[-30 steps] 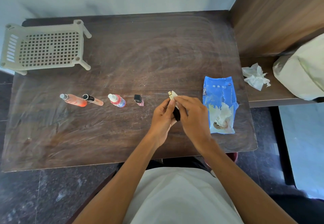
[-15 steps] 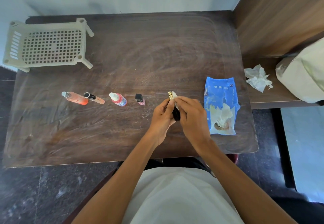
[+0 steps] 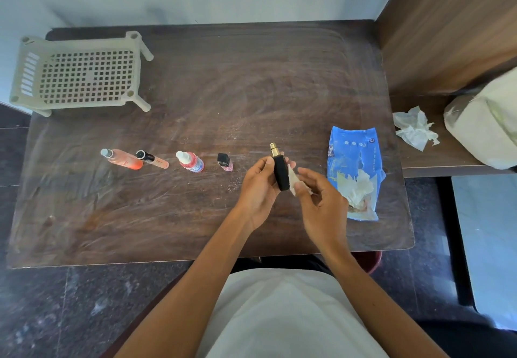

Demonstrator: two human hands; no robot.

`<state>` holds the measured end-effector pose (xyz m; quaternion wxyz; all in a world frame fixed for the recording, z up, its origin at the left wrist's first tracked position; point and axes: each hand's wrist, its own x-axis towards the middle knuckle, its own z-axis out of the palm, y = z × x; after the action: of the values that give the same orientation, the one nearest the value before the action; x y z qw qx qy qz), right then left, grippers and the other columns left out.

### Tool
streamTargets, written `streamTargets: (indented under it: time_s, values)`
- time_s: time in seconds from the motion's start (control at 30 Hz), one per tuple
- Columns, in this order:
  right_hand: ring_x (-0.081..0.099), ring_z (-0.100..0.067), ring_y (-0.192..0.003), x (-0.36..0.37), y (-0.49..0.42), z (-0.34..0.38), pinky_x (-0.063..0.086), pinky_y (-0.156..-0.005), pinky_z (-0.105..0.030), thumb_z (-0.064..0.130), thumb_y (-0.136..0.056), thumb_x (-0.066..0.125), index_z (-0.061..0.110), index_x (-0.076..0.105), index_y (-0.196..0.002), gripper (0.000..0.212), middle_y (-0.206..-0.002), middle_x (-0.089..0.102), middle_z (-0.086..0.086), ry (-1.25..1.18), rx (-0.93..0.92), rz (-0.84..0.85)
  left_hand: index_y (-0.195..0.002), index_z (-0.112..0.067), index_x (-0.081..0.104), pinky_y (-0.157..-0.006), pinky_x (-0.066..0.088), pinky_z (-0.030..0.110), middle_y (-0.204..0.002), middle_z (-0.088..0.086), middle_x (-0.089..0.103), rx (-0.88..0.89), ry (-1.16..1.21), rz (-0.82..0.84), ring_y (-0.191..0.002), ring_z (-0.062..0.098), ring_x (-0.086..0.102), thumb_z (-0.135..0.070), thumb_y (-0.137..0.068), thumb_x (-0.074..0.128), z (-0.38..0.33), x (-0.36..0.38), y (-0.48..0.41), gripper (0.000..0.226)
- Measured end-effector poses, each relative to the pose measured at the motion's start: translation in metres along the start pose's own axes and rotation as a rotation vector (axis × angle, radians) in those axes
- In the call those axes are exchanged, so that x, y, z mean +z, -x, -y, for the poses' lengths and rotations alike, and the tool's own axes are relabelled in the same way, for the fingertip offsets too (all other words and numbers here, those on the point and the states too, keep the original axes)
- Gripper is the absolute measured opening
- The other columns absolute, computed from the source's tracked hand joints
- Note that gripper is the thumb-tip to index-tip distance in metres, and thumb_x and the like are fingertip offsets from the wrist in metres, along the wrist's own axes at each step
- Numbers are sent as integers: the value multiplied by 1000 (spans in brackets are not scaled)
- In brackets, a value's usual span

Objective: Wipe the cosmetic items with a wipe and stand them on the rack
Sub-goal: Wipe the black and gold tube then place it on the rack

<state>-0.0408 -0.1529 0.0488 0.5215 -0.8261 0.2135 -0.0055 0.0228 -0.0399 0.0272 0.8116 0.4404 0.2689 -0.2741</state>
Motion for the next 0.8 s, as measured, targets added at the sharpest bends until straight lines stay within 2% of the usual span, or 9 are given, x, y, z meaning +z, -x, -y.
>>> streamTargets:
  time_s: [0.13, 0.3, 0.43, 0.53, 0.63, 0.73, 0.8]
  values:
    - [66, 0, -96, 8, 0, -5, 52, -85, -15, 12, -95, 65, 17, 72, -119, 26, -106, 73, 10, 118, -121, -9, -115, -3, 62, -96, 53, 36, -115, 15, 66, 8, 15, 16, -117, 26, 63, -16, -110, 32, 2, 2, -1, 32]
    - [61, 3, -91, 12, -6, -8, 41, -82, 1, 5, -94, 65, 11, 72, -119, 27, -105, 72, 3, 195, -177, -38, -113, -11, 67, -96, 55, 35, -116, 11, 71, 54, -56, 39, -113, 21, 67, -20, -107, 40, 9, -1, 1, 29]
    - [64, -3, -89, 16, -25, -3, 41, -79, 0, 8, -96, 62, 11, 72, -119, 26, -103, 72, 1, 194, -182, -45, -116, -11, 67, -79, 58, 25, -106, 8, 71, 59, -109, 62, -94, 16, 69, -22, -107, 42, 10, -2, 0, 29]
    - [60, -1, -88, 19, -33, 3, 38, -79, 3, 7, -96, 62, 11, 72, -120, 26, -102, 72, 0, 218, -230, -74, -121, -9, 66, -74, 57, 23, -100, 6, 71, 66, -150, 45, -87, 13, 68, -23, -107, 42, 6, 0, -3, 31]
    - [58, 0, -90, 18, -30, -1, 36, -81, 4, 6, -95, 63, 10, 72, -119, 26, -103, 73, -3, 248, -277, -82, -116, -10, 69, -78, 59, 26, -103, 7, 72, 78, -154, 26, -91, 15, 69, -24, -106, 43, 1, 1, -5, 31]
    - [60, 0, -91, 17, -18, -11, 39, -83, 1, 3, -92, 66, 9, 73, -118, 27, -102, 72, -2, 239, -299, -71, -114, -8, 69, -92, 57, 34, -115, 13, 72, 71, -117, -2, -106, 21, 69, -25, -107, 42, 2, 0, -3, 32]
    - [63, -3, -92, 18, -14, -14, 40, -84, 1, 2, -91, 66, 8, 73, -117, 27, -104, 72, -2, 246, -302, -73, -114, -8, 69, -92, 57, 33, -114, 13, 73, 55, -128, -7, -106, 20, 70, -25, -107, 42, 6, -2, -1, 33]
